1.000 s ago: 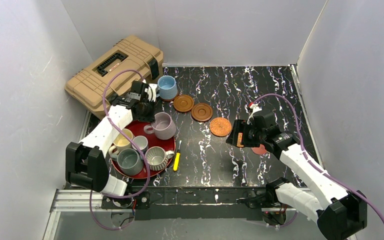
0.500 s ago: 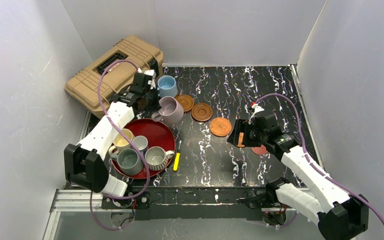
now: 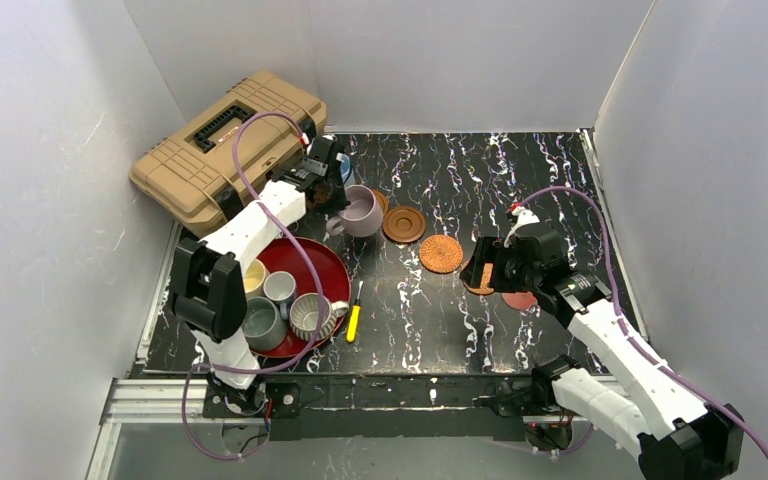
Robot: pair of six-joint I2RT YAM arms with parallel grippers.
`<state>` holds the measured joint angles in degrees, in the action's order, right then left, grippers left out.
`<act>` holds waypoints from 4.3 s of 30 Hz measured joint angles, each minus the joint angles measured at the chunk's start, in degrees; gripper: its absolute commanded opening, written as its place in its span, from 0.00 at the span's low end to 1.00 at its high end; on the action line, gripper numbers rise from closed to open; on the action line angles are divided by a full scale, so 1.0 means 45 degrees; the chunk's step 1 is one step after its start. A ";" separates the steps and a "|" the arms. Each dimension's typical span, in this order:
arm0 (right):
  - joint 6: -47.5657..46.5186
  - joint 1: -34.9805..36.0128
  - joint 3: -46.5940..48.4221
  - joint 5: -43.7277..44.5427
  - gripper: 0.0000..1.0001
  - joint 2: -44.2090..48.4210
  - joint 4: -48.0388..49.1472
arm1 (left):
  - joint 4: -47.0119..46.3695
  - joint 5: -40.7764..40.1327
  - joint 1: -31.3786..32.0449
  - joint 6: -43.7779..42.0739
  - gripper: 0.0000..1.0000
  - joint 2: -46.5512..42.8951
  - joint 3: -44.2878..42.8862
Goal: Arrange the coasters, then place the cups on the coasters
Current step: Place the cup on the coaster.
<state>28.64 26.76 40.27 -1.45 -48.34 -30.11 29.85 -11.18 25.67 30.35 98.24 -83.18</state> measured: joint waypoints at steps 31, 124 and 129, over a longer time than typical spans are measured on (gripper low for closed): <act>-0.0423 0.0000 -0.0413 0.0486 0.92 0.0248 -0.0155 | 0.2633 -0.2671 0.0670 0.1496 0.00 0.4197 -0.5134; -0.0457 0.0000 -0.0593 0.0476 0.93 0.0257 -0.0330 | 0.1763 -0.0461 -0.0194 -0.2992 0.00 0.6416 -0.6989; -0.0457 0.0000 -0.0597 0.0476 0.93 0.0257 -0.0330 | 0.1773 -0.0461 -0.0233 -0.3021 0.00 0.6416 -0.7009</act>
<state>26.59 26.76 37.58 0.69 -47.18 -31.59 37.82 -13.26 24.62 16.75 127.11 -114.72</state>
